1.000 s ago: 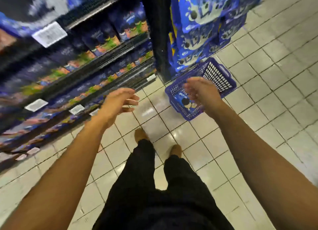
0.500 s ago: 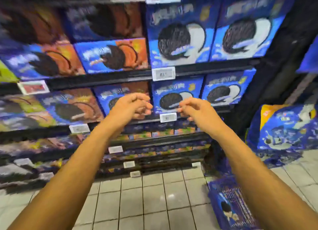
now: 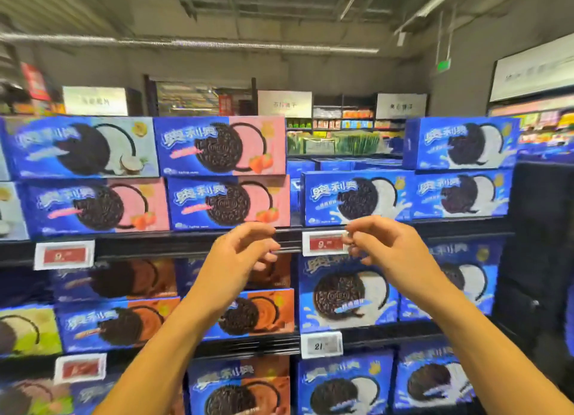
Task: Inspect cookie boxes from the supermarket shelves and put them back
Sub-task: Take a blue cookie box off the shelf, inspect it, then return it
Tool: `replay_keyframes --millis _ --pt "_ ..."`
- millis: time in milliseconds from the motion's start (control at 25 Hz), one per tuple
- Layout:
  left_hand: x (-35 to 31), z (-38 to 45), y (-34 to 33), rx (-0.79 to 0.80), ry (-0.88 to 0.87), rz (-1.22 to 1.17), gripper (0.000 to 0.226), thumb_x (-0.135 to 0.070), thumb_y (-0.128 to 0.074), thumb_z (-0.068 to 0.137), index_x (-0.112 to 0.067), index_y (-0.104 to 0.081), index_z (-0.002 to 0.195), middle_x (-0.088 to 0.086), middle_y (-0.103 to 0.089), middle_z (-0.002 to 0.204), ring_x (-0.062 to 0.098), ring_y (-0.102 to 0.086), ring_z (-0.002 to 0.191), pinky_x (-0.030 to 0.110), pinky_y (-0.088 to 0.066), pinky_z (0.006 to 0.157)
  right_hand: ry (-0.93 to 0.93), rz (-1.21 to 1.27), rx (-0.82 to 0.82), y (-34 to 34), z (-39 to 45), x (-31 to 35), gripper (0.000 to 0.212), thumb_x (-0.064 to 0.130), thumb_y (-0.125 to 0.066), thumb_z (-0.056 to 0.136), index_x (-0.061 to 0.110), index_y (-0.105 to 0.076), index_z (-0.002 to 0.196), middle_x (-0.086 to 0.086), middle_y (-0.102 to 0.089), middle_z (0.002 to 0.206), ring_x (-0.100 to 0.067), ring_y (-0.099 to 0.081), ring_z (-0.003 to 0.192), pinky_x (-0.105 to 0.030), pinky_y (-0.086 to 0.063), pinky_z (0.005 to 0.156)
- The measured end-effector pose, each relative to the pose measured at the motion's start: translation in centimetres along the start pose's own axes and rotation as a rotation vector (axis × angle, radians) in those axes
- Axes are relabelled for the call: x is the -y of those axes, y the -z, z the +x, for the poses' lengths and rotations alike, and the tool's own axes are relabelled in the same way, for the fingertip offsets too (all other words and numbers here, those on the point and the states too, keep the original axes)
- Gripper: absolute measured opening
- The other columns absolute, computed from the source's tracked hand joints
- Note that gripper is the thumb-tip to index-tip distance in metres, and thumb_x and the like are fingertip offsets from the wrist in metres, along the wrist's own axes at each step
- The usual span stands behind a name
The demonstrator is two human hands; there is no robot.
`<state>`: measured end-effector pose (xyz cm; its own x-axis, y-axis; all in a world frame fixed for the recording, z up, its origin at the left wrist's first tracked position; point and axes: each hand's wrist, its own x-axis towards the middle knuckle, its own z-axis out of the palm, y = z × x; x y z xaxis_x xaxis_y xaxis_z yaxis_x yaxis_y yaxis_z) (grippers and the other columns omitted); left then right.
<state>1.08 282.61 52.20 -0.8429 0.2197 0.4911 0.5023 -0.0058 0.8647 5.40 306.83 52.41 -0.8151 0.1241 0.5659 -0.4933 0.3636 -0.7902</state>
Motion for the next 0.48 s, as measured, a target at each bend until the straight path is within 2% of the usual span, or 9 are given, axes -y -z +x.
replay_keyframes --millis 120,240,320,400,480 --pt "-1.5 3.2 -2.4 0.064 -0.069 0.038 0.022 0.001 -0.058 0.093 -0.019 -0.066 0.097 -0.001 -0.073 0.088 0.009 -0.068 0.076 0.027 -0.053 0.073 0.071 -0.057 -0.131 4.0 2.7 1.0 0.027 -0.003 -0.057 0.095 0.019 -0.069 0.089 0.008 -0.076 0.077 0.0 -0.07 0.073 -0.012 -0.049 0.061" --pt "-3.3 7.2 -6.2 0.144 -0.153 0.013 0.025 0.001 -0.057 0.094 -0.021 -0.065 0.1 -0.005 -0.075 0.094 0.005 -0.069 0.084 0.017 -0.054 0.07 0.098 -0.065 -0.284 9.7 5.3 1.4 0.026 -0.002 -0.056 0.095 0.02 -0.069 0.09 0.009 -0.076 0.078 0.001 -0.069 0.073 -0.014 -0.05 0.059" --pt "-4.7 9.6 -9.0 0.18 -0.19 -0.001 0.025 -0.002 -0.057 0.095 -0.024 -0.063 0.105 -0.005 -0.073 0.101 0.008 -0.068 0.092 0.015 -0.051 0.072 0.1 -0.069 -0.362 13.2 6.6 1.2 0.025 -0.002 -0.057 0.095 0.019 -0.068 0.093 0.002 -0.075 0.089 -0.002 -0.068 0.079 -0.016 -0.052 0.062" --pt "-5.5 11.8 -11.6 0.196 -0.206 -0.025 0.025 -0.005 -0.056 0.096 -0.026 -0.059 0.11 -0.003 -0.069 0.109 0.012 -0.064 0.099 0.022 -0.049 0.082 0.125 -0.122 -0.417 16.1 7.8 0.7 0.024 -0.005 -0.056 0.094 0.015 -0.067 0.1 -0.002 -0.073 0.099 -0.004 -0.066 0.085 -0.014 -0.052 0.07" --pt "-6.0 13.9 -14.0 0.184 -0.188 -0.028 0.025 -0.009 -0.056 0.097 -0.027 -0.056 0.115 -0.004 -0.067 0.112 0.013 -0.062 0.102 0.034 -0.047 0.091 0.132 -0.16 -0.467 18.7 8.9 0.3 0.026 -0.006 -0.056 0.093 0.014 -0.064 0.108 -0.005 -0.07 0.106 -0.006 -0.065 0.092 -0.012 -0.049 0.078"
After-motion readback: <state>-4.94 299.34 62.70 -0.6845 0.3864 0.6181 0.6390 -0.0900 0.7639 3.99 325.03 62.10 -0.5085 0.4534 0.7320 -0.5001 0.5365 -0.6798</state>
